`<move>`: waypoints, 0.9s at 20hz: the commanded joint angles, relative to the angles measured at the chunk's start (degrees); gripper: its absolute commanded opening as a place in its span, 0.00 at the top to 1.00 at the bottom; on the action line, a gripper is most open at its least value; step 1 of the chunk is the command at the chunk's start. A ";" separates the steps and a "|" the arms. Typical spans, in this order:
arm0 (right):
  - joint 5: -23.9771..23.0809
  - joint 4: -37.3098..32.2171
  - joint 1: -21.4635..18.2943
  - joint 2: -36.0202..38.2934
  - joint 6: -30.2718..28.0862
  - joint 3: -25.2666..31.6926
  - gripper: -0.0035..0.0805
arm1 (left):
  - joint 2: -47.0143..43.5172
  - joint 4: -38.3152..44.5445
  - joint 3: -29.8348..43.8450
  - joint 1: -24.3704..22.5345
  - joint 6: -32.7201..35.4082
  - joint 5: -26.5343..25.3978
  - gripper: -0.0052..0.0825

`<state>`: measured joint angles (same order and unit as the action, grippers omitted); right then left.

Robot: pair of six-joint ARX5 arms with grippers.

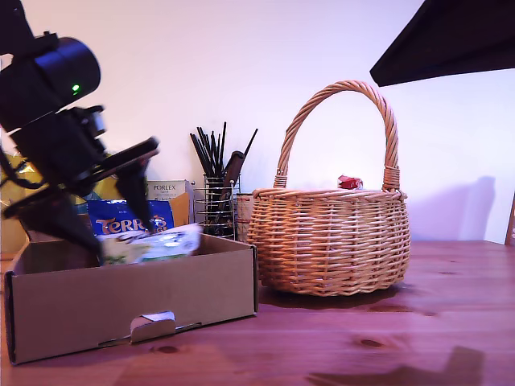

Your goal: Move the bags of Easter eggs from the cardboard box on the left into the woven basket on the right side.

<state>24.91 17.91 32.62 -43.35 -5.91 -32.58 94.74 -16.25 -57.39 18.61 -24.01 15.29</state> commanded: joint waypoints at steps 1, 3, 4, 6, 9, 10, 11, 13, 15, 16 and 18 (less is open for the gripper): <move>0.00 -0.52 -0.15 0.02 -0.15 -0.74 0.97 | 0.44 0.66 -0.02 0.79 2.78 1.81 0.31; 0.00 -0.52 -0.15 0.02 -0.15 -0.74 0.97 | 0.44 0.63 -0.02 1.07 7.13 5.35 0.31; 0.00 -0.50 -0.15 0.02 -0.15 -0.74 0.97 | 0.44 0.66 -0.02 1.07 9.27 7.72 0.31; 0.00 -0.50 -0.15 0.02 -0.15 -0.74 0.97 | 0.44 0.63 -0.02 1.07 13.94 11.80 0.31; 0.00 -0.50 -0.15 0.02 -0.15 -0.74 0.97 | 0.44 0.39 -0.02 1.44 20.63 14.80 0.31; 0.00 -0.50 -0.15 0.02 -0.15 -0.74 0.97 | 0.44 0.24 -0.02 1.95 25.33 15.52 0.31; 0.00 -0.48 -0.15 0.02 -0.15 -0.74 0.97 | 0.44 0.17 -0.02 2.40 29.40 15.43 0.31; 0.00 -0.46 -0.15 0.02 -0.15 -0.74 0.97 | 0.44 0.20 -0.02 3.91 37.59 12.76 0.31; 0.00 -0.46 -0.15 0.02 -0.15 -0.74 0.97 | 0.52 1.16 -0.02 5.55 44.24 10.10 0.31; 0.00 -0.46 -0.15 0.02 -0.15 -0.74 0.97 | 0.57 1.86 -0.02 6.19 45.40 9.14 0.31; 0.00 -0.48 -0.15 0.02 -0.15 -0.74 0.97 | 1.03 3.69 -0.02 6.95 48.50 9.01 0.31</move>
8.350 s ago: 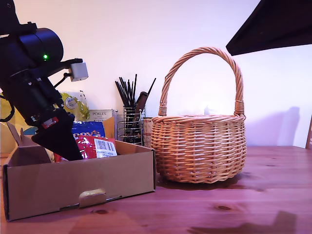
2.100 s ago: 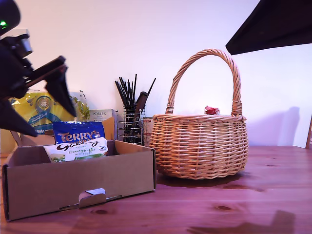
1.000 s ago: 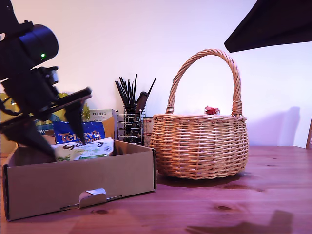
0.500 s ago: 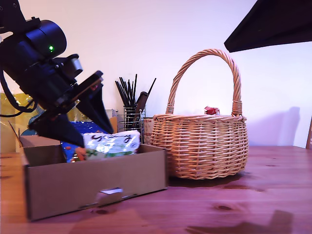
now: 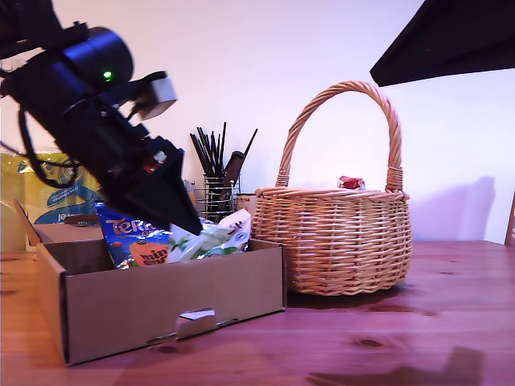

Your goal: Move the bags of Easter eggs from the cardboard box on the left into the woven basket on the right side.

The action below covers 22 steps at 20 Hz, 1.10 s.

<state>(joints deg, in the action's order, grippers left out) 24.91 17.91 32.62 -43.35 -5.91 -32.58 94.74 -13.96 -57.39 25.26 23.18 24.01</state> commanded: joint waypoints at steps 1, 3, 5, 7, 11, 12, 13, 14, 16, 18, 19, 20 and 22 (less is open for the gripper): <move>0.00 -0.46 -0.15 0.02 -0.15 -0.74 0.97 | 1.51 2.25 -0.02 0.33 1.29 0.07 0.31; 0.00 -0.42 -0.15 0.02 -0.15 -0.74 0.97 | 3.48 2.95 -0.02 0.31 1.25 -0.50 0.31; 0.00 -0.42 -0.15 0.02 -0.15 -0.76 0.97 | 6.01 2.99 -0.02 0.31 1.27 -0.85 0.31; 0.00 -0.37 -0.15 0.02 -0.13 -0.74 0.97 | 7.67 3.76 -0.02 0.33 1.29 -1.11 0.31; 0.00 -0.42 -0.15 0.02 -0.15 -0.74 0.97 | 8.13 6.93 -0.02 0.42 1.18 -0.92 0.31; 0.00 -0.42 -0.15 0.02 -0.15 -0.74 0.97 | 8.13 7.43 -0.02 0.42 1.05 -0.50 0.33; 0.00 -0.39 -0.15 0.02 -0.15 -0.74 0.97 | 8.13 7.58 -0.02 0.42 0.81 0.17 0.38; 0.00 -0.39 -0.15 0.02 -0.15 -0.74 0.97 | 8.13 7.65 -0.02 0.42 0.57 1.22 0.46; 0.00 -0.48 -0.15 0.02 -0.15 -0.74 0.97 | 8.13 7.91 -0.02 0.42 -0.50 1.66 0.66; 0.00 -0.46 -0.15 0.02 -0.15 -0.76 0.97 | 8.13 8.02 -0.02 0.42 -0.68 1.68 0.83; 0.00 -0.44 -0.15 0.02 -0.15 -0.74 0.97 | 8.13 8.20 -0.02 0.42 -0.68 1.68 0.87; 0.00 -0.42 -0.15 0.02 -0.15 -0.74 0.97 | 8.09 8.26 -0.02 0.42 -0.68 1.64 0.89; 0.00 -0.44 -0.15 0.02 -0.15 -0.74 0.97 | 7.41 7.89 -0.02 0.37 -0.68 1.57 0.90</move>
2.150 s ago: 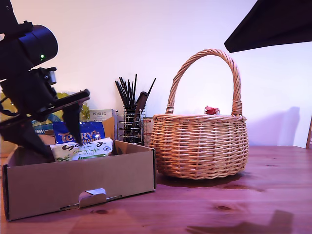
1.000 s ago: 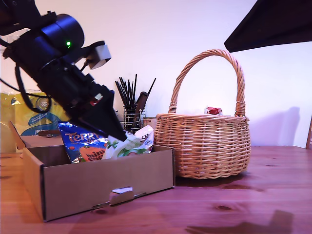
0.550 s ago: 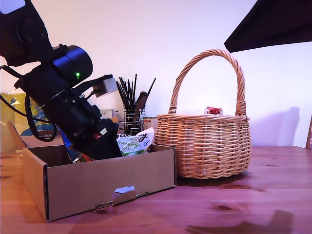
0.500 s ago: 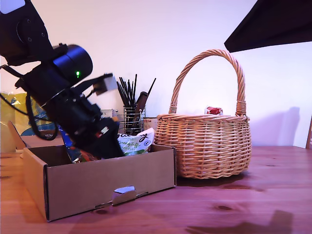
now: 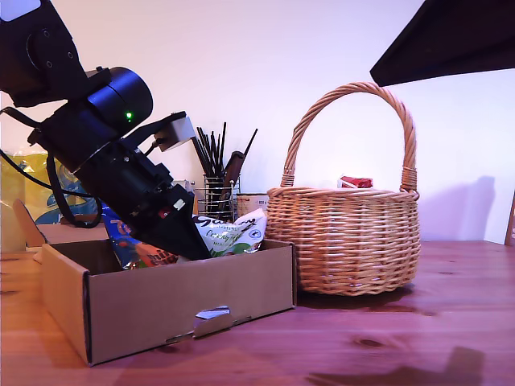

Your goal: Move the bags of Easter eggs from the cardboard box on the left into the woven basket on the right side.

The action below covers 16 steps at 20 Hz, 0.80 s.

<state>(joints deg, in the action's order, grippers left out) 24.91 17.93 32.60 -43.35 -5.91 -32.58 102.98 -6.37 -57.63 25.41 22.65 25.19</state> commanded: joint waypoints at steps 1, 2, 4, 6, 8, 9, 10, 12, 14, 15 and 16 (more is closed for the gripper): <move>0.00 -0.46 -0.13 0.02 -0.15 -0.74 0.97 | -1.70 -0.17 0.22 0.22 -0.15 0.39 0.90; 0.00 -0.46 -0.13 0.02 -0.15 -0.74 0.97 | -2.95 -0.96 0.22 0.22 -0.15 0.13 0.90; 0.00 -0.46 -0.13 0.02 -0.15 -0.74 0.97 | -6.40 -2.49 0.22 0.22 -0.15 -0.28 0.90; 0.00 -0.48 -0.13 0.02 -0.15 -0.74 0.97 | -11.02 -4.52 0.22 0.22 -0.15 -0.24 0.93; 0.00 -0.46 -0.13 0.02 -0.15 -0.74 0.97 | -15.56 -5.49 0.22 0.22 -2.03 1.25 0.96; 0.00 -0.48 -0.13 0.02 -0.15 -0.74 0.97 | -17.40 -5.44 0.20 0.31 -3.06 2.51 0.97; -0.02 -0.48 -0.13 0.02 -0.15 -0.76 0.97 | -19.06 -5.31 0.20 0.50 -3.63 2.84 0.97; 0.00 -0.48 -0.13 0.02 -0.15 -0.76 0.97 | -20.52 -3.54 0.20 1.14 -6.71 2.91 0.97; 0.00 -0.52 -0.13 0.02 -0.15 -0.74 0.97 | -20.37 -1.86 0.20 1.29 -9.44 2.27 0.97; 0.00 -0.50 -0.13 0.02 -0.15 -0.74 0.97 | -19.91 -0.90 0.20 1.40 -10.78 1.99 0.97; 0.00 -0.52 -0.13 0.02 -0.15 -0.74 0.97 | -19.80 0.26 0.20 1.49 -12.09 2.14 0.97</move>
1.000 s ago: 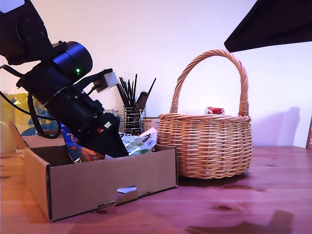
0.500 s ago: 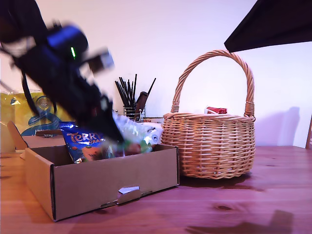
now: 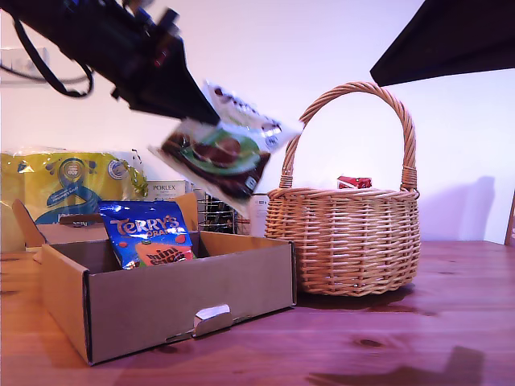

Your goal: Move the bags of Easter eggs from the cardboard box on the left into the woven basket on the right side.

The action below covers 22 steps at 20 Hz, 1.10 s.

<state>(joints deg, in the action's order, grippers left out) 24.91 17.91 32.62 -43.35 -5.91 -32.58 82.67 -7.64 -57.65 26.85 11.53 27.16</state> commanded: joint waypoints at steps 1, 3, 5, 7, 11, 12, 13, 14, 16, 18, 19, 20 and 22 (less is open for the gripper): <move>0.00 -0.50 -0.15 0.02 -0.15 -0.74 0.97 | 0.59 3.19 0.22 0.28 -2.56 0.20 0.97; 0.00 -0.46 -0.15 0.02 -0.13 -0.74 0.97 | 0.59 8.20 0.22 0.33 -7.50 0.17 0.97; 0.00 -0.46 -0.15 0.02 -0.13 -0.74 0.97 | 1.22 13.97 0.22 0.90 -13.09 -0.02 0.97; 0.00 -0.50 -0.15 0.02 -0.13 -0.74 0.97 | 2.80 19.06 0.22 2.29 -18.62 -0.81 0.97; 0.00 -0.50 -0.15 0.02 -0.15 -0.76 0.97 | 7.58 26.97 0.20 6.64 -32.02 -5.73 0.97; 0.00 -0.50 -0.15 0.02 -0.15 -0.76 0.97 | 8.55 28.74 0.17 7.76 -35.01 -7.78 0.97; 0.00 -0.50 -0.15 0.02 -0.15 -0.76 0.97 | 9.40 30.12 0.17 8.85 -36.96 -9.57 0.97; 0.02 -0.50 -0.15 0.02 -0.15 -0.76 0.97 | 10.19 31.28 0.17 9.84 -38.18 -11.32 0.97; 0.02 -0.50 -0.15 0.02 -0.15 -0.76 0.97 | 11.67 33.18 0.17 11.04 -39.87 -14.80 0.97; 0.04 -0.50 -0.15 0.04 -0.13 -0.76 0.97 | 13.25 34.42 -0.22 11.43 -40.11 -16.13 0.97; 0.04 -0.52 -0.15 0.04 -0.15 -0.76 0.97 | 14.27 34.88 -0.83 11.47 -40.13 -16.09 0.97; 0.04 -0.52 -0.15 0.04 -0.13 -0.76 0.97 | 15.43 35.17 -1.81 11.52 -40.11 -16.09 0.97; 0.04 -0.52 -0.15 0.04 -0.13 -0.76 0.97 | 18.01 35.04 -4.76 11.54 -40.04 -16.02 0.97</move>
<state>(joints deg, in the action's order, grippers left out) 24.91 17.87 32.62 -43.35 -5.91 -32.58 99.26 26.59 -61.12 38.39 -28.25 11.11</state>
